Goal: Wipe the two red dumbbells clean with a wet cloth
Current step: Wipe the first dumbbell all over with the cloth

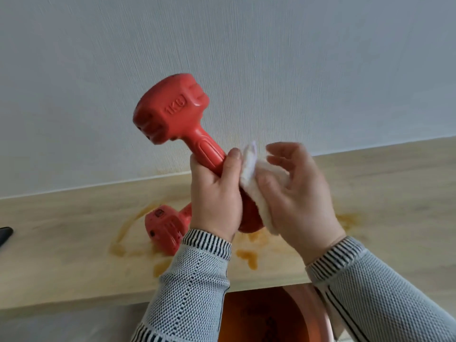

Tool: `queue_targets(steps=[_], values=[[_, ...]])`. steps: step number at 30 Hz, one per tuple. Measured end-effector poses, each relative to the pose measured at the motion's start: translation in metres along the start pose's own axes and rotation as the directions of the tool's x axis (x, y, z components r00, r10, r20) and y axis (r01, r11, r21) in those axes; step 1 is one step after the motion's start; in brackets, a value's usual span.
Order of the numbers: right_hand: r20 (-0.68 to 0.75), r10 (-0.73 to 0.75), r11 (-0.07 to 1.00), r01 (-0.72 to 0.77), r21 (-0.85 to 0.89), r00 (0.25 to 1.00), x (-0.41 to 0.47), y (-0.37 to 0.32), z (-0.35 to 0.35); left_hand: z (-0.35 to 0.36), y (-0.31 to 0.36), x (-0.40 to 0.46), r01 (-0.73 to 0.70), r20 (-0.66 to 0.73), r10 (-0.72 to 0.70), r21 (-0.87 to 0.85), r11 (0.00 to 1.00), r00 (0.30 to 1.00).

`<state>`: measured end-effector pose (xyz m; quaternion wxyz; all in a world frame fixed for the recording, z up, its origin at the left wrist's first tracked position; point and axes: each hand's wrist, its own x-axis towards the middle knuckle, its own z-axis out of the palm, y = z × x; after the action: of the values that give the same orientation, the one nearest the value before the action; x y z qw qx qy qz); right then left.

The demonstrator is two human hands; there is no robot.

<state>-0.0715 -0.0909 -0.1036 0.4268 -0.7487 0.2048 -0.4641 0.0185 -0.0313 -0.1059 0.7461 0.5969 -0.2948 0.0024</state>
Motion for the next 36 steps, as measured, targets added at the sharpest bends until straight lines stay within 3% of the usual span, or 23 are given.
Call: queue_targets(steps=[2, 4, 5, 6, 7, 9, 12, 14, 15, 17, 19, 21, 22, 23, 24, 25, 26, 27, 31, 32, 33, 35, 36], values=[[0.087, 0.215, 0.964, -0.226, 0.142, 0.973, 0.005, 0.009, -0.002, 0.001, 0.003, -0.003, -0.089, 0.014, 0.089, 0.069, 0.994, 0.996], [0.287, 0.423, 0.798, -0.503, 0.331, 0.860, 0.006, 0.008, 0.000, 0.003, 0.005, -0.004, -0.156, 0.056, 0.150, 0.124, 0.980, 0.987], [0.331, 0.455, 0.770, -0.552, 0.320, 0.826, 0.003, 0.007, 0.002, 0.004, 0.007, -0.005, -0.183, 0.079, 0.172, 0.154, 0.971, 0.982], [0.311, 0.413, 0.840, -0.490, 0.235, 0.856, 0.002, 0.007, 0.003, 0.005, 0.007, -0.006, -0.208, 0.092, 0.193, 0.185, 0.961, 0.977], [0.265, 0.255, 0.956, -0.283, 0.073, 0.930, -0.001, 0.009, 0.006, 0.004, 0.007, -0.006, -0.220, 0.091, 0.205, 0.209, 0.953, 0.974], [0.157, -0.126, 0.949, 0.166, -0.268, 0.979, -0.009, 0.011, 0.011, 0.002, 0.003, -0.002, -0.212, 0.071, 0.200, 0.234, 0.949, 0.977], [0.168, -0.147, 0.961, 0.181, -0.209, 0.975, -0.008, 0.005, 0.009, 0.000, -0.002, 0.004, -0.145, 0.091, 0.130, 0.188, 0.971, 0.987], [0.224, 0.052, 0.989, -0.019, -0.148, 0.973, 0.002, 0.004, 0.001, -0.001, 0.000, 0.001, -0.140, 0.159, 0.112, 0.175, 0.975, 0.981], [0.283, 0.226, 0.972, -0.234, -0.007, 0.932, 0.009, 0.003, -0.005, 0.000, 0.002, -0.003, -0.139, 0.192, 0.108, 0.157, 0.978, 0.976], [0.533, 0.383, 0.763, -0.584, 0.278, 0.754, 0.017, 0.005, -0.019, 0.002, 0.007, -0.011, -0.128, 0.250, 0.099, 0.103, 0.986, 0.963], [0.637, 0.355, 0.601, -0.689, 0.405, 0.684, 0.017, 0.013, -0.026, 0.005, 0.011, -0.015, -0.139, 0.280, 0.119, 0.053, 0.989, 0.953], [0.578, 0.436, 0.573, -0.708, 0.413, 0.690, 0.017, 0.017, -0.026, 0.006, 0.013, -0.012, -0.179, 0.246, 0.155, 0.078, 0.981, 0.957], [0.532, 0.416, 0.631, -0.656, 0.415, 0.737, 0.017, 0.013, -0.024, 0.006, 0.012, -0.009, -0.187, 0.203, 0.163, 0.105, 0.977, 0.966], [0.458, 0.322, 0.791, -0.501, 0.351, 0.829, 0.015, 0.009, -0.023, 0.007, 0.010, -0.006, -0.174, 0.144, 0.156, 0.120, 0.977, 0.977], [0.353, 0.117, 0.967, -0.187, 0.173, 0.928, 0.011, 0.006, -0.019, 0.007, 0.007, -0.003, -0.141, 0.071, 0.134, 0.097, 0.985, 0.988], [0.257, -0.065, 0.991, 0.092, -0.093, 0.964, 0.006, 0.002, -0.011, 0.007, 0.006, 0.001, -0.089, -0.004, 0.089, 0.046, 0.995, 0.996], [0.224, -0.213, 0.914, 0.274, -0.298, 0.951, -0.001, 0.003, -0.002, 0.006, 0.003, 0.006, -0.032, -0.063, 0.031, -0.011, 0.999, 0.998], [0.234, -0.242, 0.874, 0.317, -0.368, 0.942, -0.007, 0.001, 0.004, 0.005, 0.000, 0.010, 0.025, -0.100, -0.031, -0.061, 0.998, 0.994], [0.216, 0.144, 0.987, -0.125, -0.101, 0.966, 0.002, -0.001, -0.002, 0.006, -0.002, 0.004, 0.143, -0.052, -0.151, -0.143, 0.979, 0.987], [0.275, 0.292, 0.943, -0.323, 0.075, 0.916, 0.010, 0.004, -0.007, 0.007, 0.001, 0.000, 0.117, -0.023, -0.119, -0.092, 0.989, 0.993], [0.389, 0.403, 0.815, -0.518, 0.259, 0.828, 0.017, 0.009, -0.012, 0.007, 0.005, -0.005, 0.083, 0.011, -0.082, -0.034, 0.996, 0.997], [0.649, 0.372, 0.534, -0.725, 0.435, 0.664, 0.020, 0.020, -0.018, 0.008, 0.009, -0.012, 0.009, 0.108, -0.010, 0.013, 1.000, 0.994], [0.699, 0.337, 0.493, -0.751, 0.439, 0.630, 0.019, 0.024, -0.018, 0.008, 0.011, -0.013, -0.035, 0.145, 0.033, 0.009, 0.999, 0.989]])
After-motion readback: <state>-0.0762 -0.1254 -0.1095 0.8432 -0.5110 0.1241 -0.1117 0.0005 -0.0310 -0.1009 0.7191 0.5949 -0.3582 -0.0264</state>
